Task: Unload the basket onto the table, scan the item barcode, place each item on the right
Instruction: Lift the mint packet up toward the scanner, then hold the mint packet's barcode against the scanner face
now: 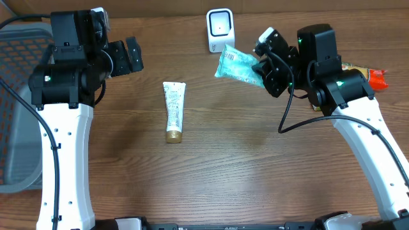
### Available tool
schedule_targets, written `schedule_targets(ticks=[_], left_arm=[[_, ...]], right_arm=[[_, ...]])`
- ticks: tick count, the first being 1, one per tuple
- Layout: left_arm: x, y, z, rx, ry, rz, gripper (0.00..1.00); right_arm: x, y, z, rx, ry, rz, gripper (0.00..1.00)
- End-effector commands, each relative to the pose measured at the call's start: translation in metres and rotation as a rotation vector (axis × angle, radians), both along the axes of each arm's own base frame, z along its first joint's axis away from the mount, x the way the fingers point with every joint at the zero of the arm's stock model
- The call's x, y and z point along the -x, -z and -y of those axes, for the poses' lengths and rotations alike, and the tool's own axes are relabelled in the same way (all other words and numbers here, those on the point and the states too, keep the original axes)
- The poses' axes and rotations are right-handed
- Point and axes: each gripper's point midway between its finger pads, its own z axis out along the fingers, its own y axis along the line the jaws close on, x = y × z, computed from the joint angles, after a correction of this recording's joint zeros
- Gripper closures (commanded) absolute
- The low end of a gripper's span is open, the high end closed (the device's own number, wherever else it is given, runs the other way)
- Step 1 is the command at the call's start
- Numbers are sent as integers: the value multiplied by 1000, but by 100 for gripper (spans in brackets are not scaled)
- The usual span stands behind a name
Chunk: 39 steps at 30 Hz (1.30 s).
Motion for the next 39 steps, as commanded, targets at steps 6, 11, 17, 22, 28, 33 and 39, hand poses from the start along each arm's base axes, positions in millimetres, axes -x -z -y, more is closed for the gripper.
schedule_targets(ticks=[6, 11, 17, 22, 28, 33, 39], left_arm=[[-2, -1, -1, -6, -3, 3, 0], [-2, -1, -1, -6, -3, 3, 0], [-2, -1, -1, -6, -3, 3, 0], [-2, -1, -1, -6, -3, 3, 0], [-2, -1, -1, -6, -3, 3, 0], [-2, -1, -1, -6, -3, 3, 0], [-2, -1, -1, -6, -3, 3, 0]], right_arm=[[-53, -52, 40, 310, 431, 366, 96], [-97, -61, 52, 566, 670, 590, 96], [-134, -3, 27, 1179, 288, 651, 96], [-163, 1, -2, 1284, 176, 830, 96], [-182, 17, -32, 1370, 2, 991, 96], [-200, 27, -43, 1316, -60, 1084, 96], [-239, 39, -45, 1397, -89, 1117, 96]])
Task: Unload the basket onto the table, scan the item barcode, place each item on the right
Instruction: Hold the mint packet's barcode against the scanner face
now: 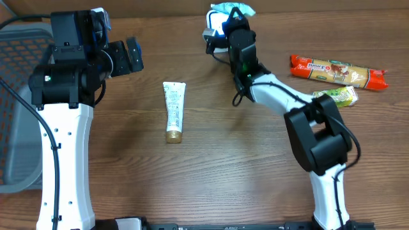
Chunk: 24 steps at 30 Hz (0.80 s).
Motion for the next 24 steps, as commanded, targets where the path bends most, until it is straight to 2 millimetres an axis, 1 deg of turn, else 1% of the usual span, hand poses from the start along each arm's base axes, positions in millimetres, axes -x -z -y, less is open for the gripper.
schedule_targets(ticks=[1, 3, 5, 11, 13, 14, 19, 24], left_arm=[[-2, -1, -1, -6, -3, 3, 0], [-2, -1, -1, -6, -3, 3, 0], [-2, -1, -1, -6, -3, 3, 0], [-2, -1, -1, -6, -3, 3, 0], [-2, -1, -1, -6, -3, 3, 0], [-2, -1, -1, -6, -3, 3, 0], [-2, -1, -1, -6, -3, 3, 0], [-2, -1, -1, -6, -3, 3, 1]], right_arm=[[-18, -18, -7, 54, -39, 65, 96], [-19, -12, -12, 62, -62, 57, 96], [-20, -5, -11, 70, -53, 42, 96], [-20, 9, -8, 122, -37, 2, 96], [-20, 18, -8, 137, -40, -31, 96], [-19, 26, -7, 152, -42, -64, 96], [-20, 34, -6, 161, -44, -83, 96], [-25, 35, -1, 146, -36, -52, 96]])
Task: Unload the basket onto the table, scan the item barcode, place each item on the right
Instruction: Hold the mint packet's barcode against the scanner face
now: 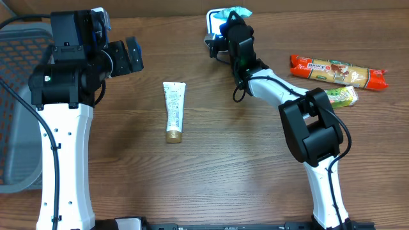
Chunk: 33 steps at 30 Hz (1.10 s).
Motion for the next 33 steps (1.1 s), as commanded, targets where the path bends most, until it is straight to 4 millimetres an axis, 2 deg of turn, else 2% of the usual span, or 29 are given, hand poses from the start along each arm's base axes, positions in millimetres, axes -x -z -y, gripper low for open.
schedule_targets(ticks=[1, 6, 12, 14, 17, 20, 29, 33], left_arm=[[-2, -1, -1, -6, -3, 3, 0], [-2, -1, -1, -6, -3, 3, 0], [-2, -1, -1, -6, -3, 3, 1], [-2, -1, -1, -6, -3, 3, 0], [-2, -1, -1, -6, -3, 3, 0], [-2, -1, -1, -6, -3, 3, 0], [-2, -1, -1, -5, -3, 3, 0], [-2, -1, -1, -6, -3, 3, 0]], right_arm=[[-10, -10, 2, -26, 4, 52, 96], [-11, -4, 2, -28, -1, 55, 96], [-12, -10, 2, -41, -3, 82, 96], [-12, -18, 1, -54, -4, 110, 96], [-8, -38, -9, -92, -18, 188, 96], [-4, -45, -17, -101, -27, 204, 96], [1, -63, -18, -111, -14, 225, 96], [3, -74, -12, -107, 15, 218, 96]])
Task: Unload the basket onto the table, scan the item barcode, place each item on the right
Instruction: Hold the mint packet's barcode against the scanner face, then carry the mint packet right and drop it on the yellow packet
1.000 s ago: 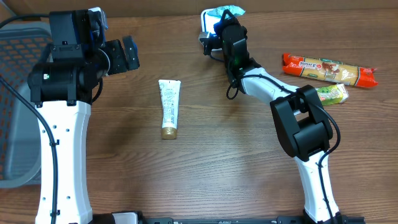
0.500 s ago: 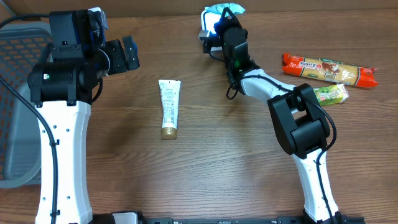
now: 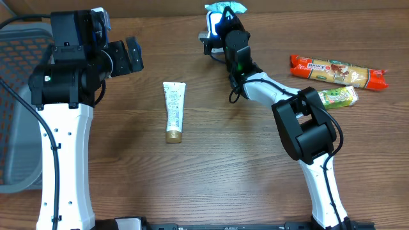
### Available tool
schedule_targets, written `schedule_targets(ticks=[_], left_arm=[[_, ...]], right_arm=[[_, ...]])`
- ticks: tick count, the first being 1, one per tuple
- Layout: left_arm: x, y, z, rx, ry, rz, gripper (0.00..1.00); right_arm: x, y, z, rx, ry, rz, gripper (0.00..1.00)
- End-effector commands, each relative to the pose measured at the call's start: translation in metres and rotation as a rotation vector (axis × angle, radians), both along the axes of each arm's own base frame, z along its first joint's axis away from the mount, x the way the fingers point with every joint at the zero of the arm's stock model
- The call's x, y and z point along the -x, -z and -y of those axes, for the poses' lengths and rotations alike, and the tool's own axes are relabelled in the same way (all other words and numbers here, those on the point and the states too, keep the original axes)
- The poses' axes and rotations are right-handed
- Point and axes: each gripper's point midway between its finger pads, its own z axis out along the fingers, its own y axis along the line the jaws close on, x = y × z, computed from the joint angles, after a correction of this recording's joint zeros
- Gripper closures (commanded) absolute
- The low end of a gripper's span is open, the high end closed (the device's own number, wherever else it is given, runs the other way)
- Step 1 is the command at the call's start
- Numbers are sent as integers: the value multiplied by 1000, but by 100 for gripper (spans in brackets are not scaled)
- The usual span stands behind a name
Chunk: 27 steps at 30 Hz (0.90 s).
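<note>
My right arm reaches across to the table's far edge, where the white barcode scanner stands, mostly hidden behind the wrist. My right gripper is shut on a teal plastic packet, which it holds just above and behind the scanner. At the far left my left gripper hangs above the table, open with nothing between its fingers.
A white tube with a gold cap lies left of centre. At the right lie an orange snack bar and a small green packet. A mesh basket sits at the left edge.
The teal packet has shifted slightly left and farther back over the scanner, and the right arm's elbow has moved a little left. The left arm has not moved.
My right gripper first held the teal packet in the air to the right of the scanner. Then the arm was stretched out with the packet over the scanner's top. It has stayed there with small shifts, while the left arm stayed still.
</note>
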Motion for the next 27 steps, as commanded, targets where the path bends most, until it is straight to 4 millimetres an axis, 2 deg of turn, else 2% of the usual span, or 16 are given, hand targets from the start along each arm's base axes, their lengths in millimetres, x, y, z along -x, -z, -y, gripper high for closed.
schedule_targets(ticks=[1, 3, 5, 9, 11, 13, 14, 15, 16, 18, 20, 22, 23, 24, 26, 27], left_arm=[[-2, -1, -1, -6, -3, 4, 0], [-2, -1, -1, -6, -3, 4, 0], [-2, -1, -1, -6, -3, 3, 0], [-2, -1, -1, -6, -3, 4, 0], [-2, -1, -1, -6, -3, 3, 0], [-2, -1, -1, -6, -3, 4, 0], [-2, -1, -1, -6, -3, 4, 1], [-2, -1, -1, -6, -3, 3, 0], [-2, -1, -1, -6, -3, 4, 0], [-2, -1, -1, -6, -3, 3, 0], [-2, -1, -1, -6, -3, 4, 1], [-2, -1, -1, -6, -3, 4, 0], [-2, -1, -1, -6, -3, 4, 0], [-2, -1, -1, -6, -3, 4, 0], [-2, -1, -1, -6, -3, 4, 0], [-2, -1, -1, -6, -3, 4, 0]], right_arm=[[5, -63, 6, -46, 42, 74, 96], [12, -68, 11, -16, 63, 13, 96], [25, -90, 17, -98, 85, -30, 96], [66, -180, 39, -491, 155, 26, 96], [93, -208, 49, -675, 189, 21, 96], [111, -218, 56, -855, 217, -2, 96], [126, -218, 62, -1088, 243, -54, 96], [146, -202, 63, -1453, 293, -180, 96], [157, -185, 66, -1667, 369, -265, 96], [175, -149, 75, -1873, 559, -391, 96], [191, -106, 90, -1928, 776, -499, 96], [198, -80, 119, -2002, 972, -450, 96], [202, -62, 151, -2082, 1133, -355, 96], [204, -56, 165, -2120, 1195, -308, 96], [212, -34, 216, -2260, 1406, -107, 96], [214, -28, 230, -2301, 1458, -47, 96]])
